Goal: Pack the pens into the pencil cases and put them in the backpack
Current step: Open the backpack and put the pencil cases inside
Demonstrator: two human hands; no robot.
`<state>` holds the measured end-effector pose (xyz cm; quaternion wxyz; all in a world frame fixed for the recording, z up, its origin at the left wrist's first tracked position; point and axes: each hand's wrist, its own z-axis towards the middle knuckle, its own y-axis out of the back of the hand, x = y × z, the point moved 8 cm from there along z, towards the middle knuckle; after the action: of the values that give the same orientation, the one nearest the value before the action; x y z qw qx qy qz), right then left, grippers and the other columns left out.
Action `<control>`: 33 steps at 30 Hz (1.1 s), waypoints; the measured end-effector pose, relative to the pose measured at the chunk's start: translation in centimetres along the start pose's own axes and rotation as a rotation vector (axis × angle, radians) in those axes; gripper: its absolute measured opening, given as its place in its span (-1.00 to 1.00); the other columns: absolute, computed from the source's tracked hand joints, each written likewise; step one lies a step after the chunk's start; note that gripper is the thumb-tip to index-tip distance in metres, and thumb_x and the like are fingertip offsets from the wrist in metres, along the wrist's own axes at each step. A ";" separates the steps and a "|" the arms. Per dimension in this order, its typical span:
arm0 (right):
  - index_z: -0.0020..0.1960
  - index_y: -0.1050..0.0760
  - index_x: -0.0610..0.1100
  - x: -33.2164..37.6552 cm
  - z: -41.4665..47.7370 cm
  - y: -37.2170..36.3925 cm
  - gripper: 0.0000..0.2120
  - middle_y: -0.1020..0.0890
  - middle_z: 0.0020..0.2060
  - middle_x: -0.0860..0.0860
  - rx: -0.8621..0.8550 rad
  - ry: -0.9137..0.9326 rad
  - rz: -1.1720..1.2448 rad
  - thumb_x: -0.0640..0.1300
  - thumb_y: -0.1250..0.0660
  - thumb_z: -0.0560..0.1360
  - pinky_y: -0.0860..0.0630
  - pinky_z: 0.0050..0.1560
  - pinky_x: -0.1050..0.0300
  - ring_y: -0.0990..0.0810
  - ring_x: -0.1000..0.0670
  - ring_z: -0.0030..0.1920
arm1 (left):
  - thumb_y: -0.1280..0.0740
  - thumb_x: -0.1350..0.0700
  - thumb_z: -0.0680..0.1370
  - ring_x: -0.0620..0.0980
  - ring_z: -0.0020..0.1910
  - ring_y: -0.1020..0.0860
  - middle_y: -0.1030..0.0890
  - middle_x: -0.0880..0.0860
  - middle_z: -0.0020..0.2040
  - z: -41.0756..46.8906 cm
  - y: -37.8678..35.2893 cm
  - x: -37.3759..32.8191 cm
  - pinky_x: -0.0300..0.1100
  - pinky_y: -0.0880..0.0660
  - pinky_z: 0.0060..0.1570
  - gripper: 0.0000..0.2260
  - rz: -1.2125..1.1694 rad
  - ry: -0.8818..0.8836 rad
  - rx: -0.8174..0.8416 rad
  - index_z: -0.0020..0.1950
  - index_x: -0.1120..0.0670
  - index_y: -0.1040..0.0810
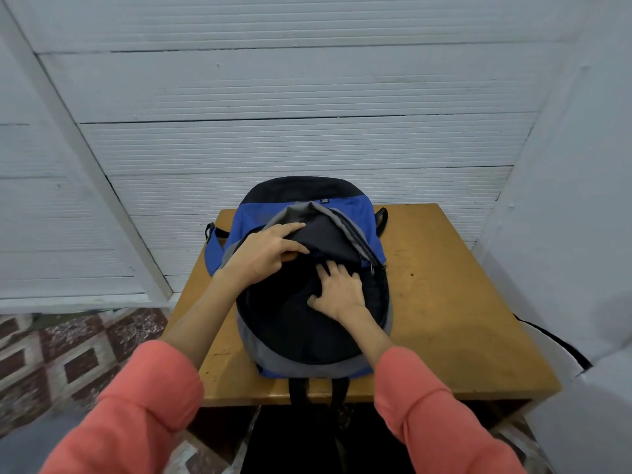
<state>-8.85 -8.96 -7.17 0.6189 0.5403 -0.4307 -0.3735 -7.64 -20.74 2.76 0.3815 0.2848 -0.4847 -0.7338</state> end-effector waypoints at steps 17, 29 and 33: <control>0.48 -0.28 -0.08 -0.3 -2.7 -1.8 -0.45 -0.33 0.41 -0.16 -0.033 0.037 0.128 0.14 -0.13 0.57 -0.10 0.46 -0.03 -0.24 -0.15 0.44 | -0.11 -0.11 0.52 -0.06 0.29 -0.46 -0.54 -0.07 0.29 -1.8 -1.2 -0.1 -0.15 -0.53 -0.06 -0.66 -0.038 0.056 -0.011 0.13 -0.04 -0.58; 0.59 0.03 -0.08 -0.9 -4.6 -3.4 -0.38 -0.04 0.56 -0.14 0.050 0.094 0.128 0.19 0.10 0.61 0.27 0.50 0.08 0.08 -0.06 0.56 | -0.32 0.03 0.57 0.24 0.34 -0.40 -0.44 0.18 0.39 -2.9 -5.1 8.0 0.24 -0.31 0.32 -0.40 -0.237 0.855 0.098 0.55 0.11 -0.18; 0.58 0.01 -0.08 -0.9 -4.8 -3.3 -0.41 -0.07 0.55 -0.15 0.061 0.090 0.119 0.17 0.09 0.64 0.25 0.52 0.06 0.04 -0.08 0.56 | -0.38 0.22 0.47 0.15 0.06 -0.55 -0.58 0.05 -0.03 -2.4 -2.7 7.1 0.05 -0.48 0.03 -0.78 -0.335 0.723 -0.112 0.12 0.12 -0.59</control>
<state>-4.64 -6.89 -10.74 0.6421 0.5484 -0.4451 -0.2983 -10.38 -27.19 -0.99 0.4174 0.5786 -0.2253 -0.6635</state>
